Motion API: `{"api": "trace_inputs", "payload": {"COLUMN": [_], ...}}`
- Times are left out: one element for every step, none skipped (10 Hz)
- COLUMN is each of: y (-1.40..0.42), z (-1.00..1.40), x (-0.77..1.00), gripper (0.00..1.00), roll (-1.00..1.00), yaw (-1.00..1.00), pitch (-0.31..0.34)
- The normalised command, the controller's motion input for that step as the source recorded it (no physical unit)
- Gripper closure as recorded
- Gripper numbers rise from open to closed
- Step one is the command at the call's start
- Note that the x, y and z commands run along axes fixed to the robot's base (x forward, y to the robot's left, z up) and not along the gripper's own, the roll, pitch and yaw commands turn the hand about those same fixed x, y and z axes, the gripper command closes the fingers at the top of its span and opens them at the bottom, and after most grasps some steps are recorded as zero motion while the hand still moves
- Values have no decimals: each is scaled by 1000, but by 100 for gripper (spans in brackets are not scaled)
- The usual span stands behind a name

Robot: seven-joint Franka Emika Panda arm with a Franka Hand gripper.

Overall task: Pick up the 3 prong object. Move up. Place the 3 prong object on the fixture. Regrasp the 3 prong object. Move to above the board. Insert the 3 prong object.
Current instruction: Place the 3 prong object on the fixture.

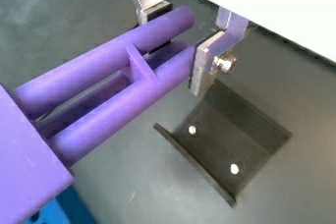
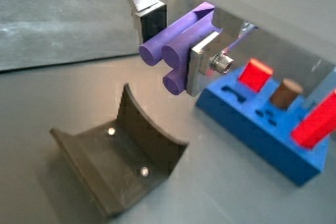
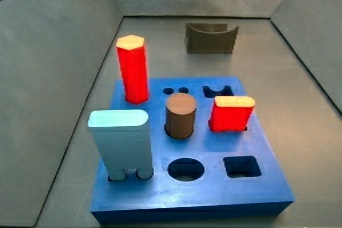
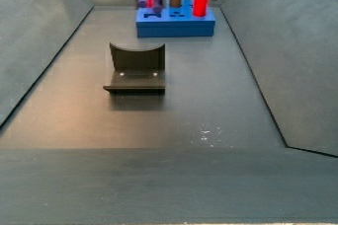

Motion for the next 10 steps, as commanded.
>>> {"api": "trace_inputs", "payload": {"y": [66,40,34,60,67,73,74,83,90,94], "z": [1,3,-3,-1000,-1000,-1000,-1000,-1000,-1000,-1000], "x": [485,341,233,114,104,108,121,133,142,149], "gripper": [100,100,100,100,100,100,100,100,100,100], "roll": [-310,-216,-184,-1000,-1000,-1000,-1000,-1000,-907,-795], "yaw": [-108,-96,-83,-113,-120,-123,-129,-138,-146,-142], "pitch": [91,71,60,50,38,41,65,76,73,62]}}
